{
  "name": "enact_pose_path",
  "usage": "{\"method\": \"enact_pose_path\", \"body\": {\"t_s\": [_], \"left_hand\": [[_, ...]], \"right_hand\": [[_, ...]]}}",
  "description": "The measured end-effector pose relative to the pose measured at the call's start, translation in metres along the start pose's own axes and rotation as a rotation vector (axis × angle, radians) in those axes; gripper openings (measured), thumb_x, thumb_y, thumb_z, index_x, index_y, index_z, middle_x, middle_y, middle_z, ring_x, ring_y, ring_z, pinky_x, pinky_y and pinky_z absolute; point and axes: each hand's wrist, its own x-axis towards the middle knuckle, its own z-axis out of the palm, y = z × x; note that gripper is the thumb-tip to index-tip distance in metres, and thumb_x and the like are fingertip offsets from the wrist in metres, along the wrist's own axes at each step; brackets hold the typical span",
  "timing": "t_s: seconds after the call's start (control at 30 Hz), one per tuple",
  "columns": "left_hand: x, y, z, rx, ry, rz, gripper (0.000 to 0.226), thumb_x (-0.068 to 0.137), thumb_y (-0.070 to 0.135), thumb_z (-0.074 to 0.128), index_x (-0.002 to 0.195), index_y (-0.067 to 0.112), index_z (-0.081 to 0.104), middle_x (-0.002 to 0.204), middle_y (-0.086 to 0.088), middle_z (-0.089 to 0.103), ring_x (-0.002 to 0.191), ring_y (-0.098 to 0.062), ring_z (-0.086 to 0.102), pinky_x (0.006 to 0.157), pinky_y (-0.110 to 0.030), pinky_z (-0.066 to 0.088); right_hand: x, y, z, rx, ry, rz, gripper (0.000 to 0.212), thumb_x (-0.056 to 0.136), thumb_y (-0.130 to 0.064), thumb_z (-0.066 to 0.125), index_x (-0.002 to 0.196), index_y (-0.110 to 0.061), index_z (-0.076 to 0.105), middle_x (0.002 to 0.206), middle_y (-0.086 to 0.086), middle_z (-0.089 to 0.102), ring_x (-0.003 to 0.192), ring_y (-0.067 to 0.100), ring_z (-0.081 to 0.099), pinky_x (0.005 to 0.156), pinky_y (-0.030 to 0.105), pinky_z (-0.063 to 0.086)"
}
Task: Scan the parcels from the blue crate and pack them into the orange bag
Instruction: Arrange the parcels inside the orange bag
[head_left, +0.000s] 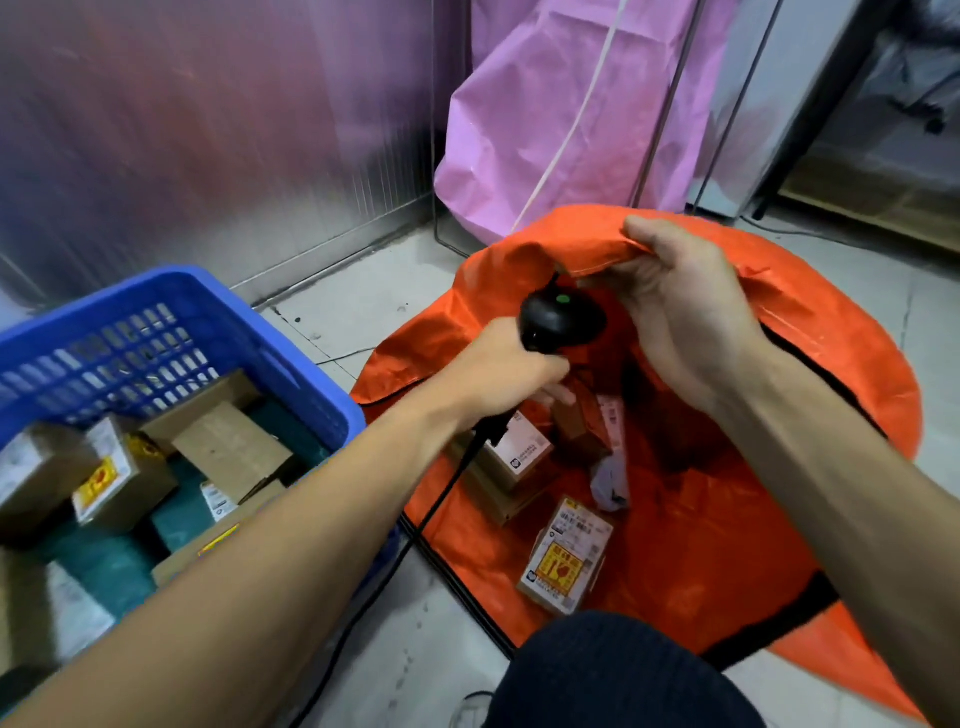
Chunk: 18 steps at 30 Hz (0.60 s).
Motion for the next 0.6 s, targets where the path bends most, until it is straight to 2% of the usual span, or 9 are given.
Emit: {"method": "enact_pose_path", "body": {"t_s": [0.07,0.17,0.23,0.3,0.37,0.47,0.53,0.6], "left_hand": [[0.010,0.014,-0.001,-0.029,0.003,0.018,0.014,0.091,-0.010,0.057,0.094,0.003,0.059,0.067,-0.009,0.066,0.052,-0.012,0.069,0.054,-0.023,0.054],[0.024,0.038,-0.007,-0.244,0.077,-0.024,0.019,0.080,-0.003,0.067,0.081,0.011,0.054,0.049,0.002,0.055,0.037,-0.012,0.052,0.041,-0.023,0.043],[0.032,0.050,-0.011,-0.510,0.055,-0.050,0.012,0.074,0.007,0.066,0.081,0.010,0.056,0.058,0.000,0.053,0.039,-0.015,0.046,0.045,-0.024,0.039],[0.034,0.061,-0.012,-0.646,-0.017,-0.031,0.008,0.087,0.021,0.062,0.088,0.013,0.063,0.071,-0.001,0.058,0.043,-0.017,0.044,0.049,-0.024,0.037],[0.035,0.066,-0.013,-0.679,-0.021,-0.028,0.028,0.095,0.042,0.059,0.097,0.015,0.066,0.078,-0.003,0.061,0.048,-0.018,0.046,0.051,-0.025,0.038],[0.044,0.066,-0.018,-0.737,0.027,-0.047,0.049,0.093,0.061,0.060,0.097,0.013,0.065,0.081,-0.007,0.059,0.053,-0.019,0.051,0.049,-0.027,0.041],[0.049,0.067,-0.024,-0.695,0.025,-0.053,0.053,0.091,0.066,0.063,0.095,0.012,0.063,0.083,-0.008,0.057,0.055,-0.020,0.054,0.049,-0.029,0.044],[0.056,0.072,-0.026,-0.640,0.040,-0.076,0.050,0.091,0.065,0.065,0.091,0.015,0.059,0.080,-0.006,0.055,0.054,-0.020,0.054,0.050,-0.029,0.045]], "right_hand": [[-0.001,-0.005,0.003,0.030,-0.020,-0.029,0.035,0.104,-0.023,0.041,0.111,0.000,0.067,0.097,0.020,0.067,0.098,0.026,0.060,0.103,0.035,0.045],[-0.002,-0.018,0.002,0.035,-0.022,-0.047,0.039,0.105,-0.030,0.039,0.115,-0.002,0.065,0.095,0.015,0.068,0.094,0.024,0.058,0.100,0.032,0.043],[-0.001,-0.023,-0.005,0.010,0.013,-0.036,0.040,0.105,-0.035,0.038,0.113,-0.006,0.064,0.093,0.012,0.067,0.087,0.022,0.057,0.096,0.034,0.042],[-0.002,-0.022,-0.013,0.040,0.012,-0.015,0.040,0.104,-0.039,0.037,0.106,-0.010,0.064,0.087,0.008,0.066,0.078,0.018,0.057,0.087,0.033,0.045],[-0.005,-0.018,-0.020,0.150,-0.032,0.029,0.040,0.103,-0.044,0.039,0.107,-0.013,0.063,0.088,0.006,0.066,0.075,0.016,0.059,0.081,0.032,0.049],[-0.015,-0.001,-0.032,0.276,-0.054,0.068,0.033,0.098,-0.045,0.047,0.113,-0.019,0.061,0.100,0.004,0.070,0.081,0.016,0.063,0.085,0.033,0.050],[-0.023,0.025,-0.037,0.239,-0.025,0.076,0.022,0.095,-0.039,0.052,0.110,-0.024,0.059,0.109,0.004,0.071,0.085,0.016,0.064,0.085,0.032,0.050],[-0.034,0.066,-0.043,0.070,0.040,0.153,0.018,0.094,-0.029,0.061,0.111,-0.026,0.059,0.114,0.006,0.072,0.088,0.017,0.066,0.085,0.030,0.050]]}}
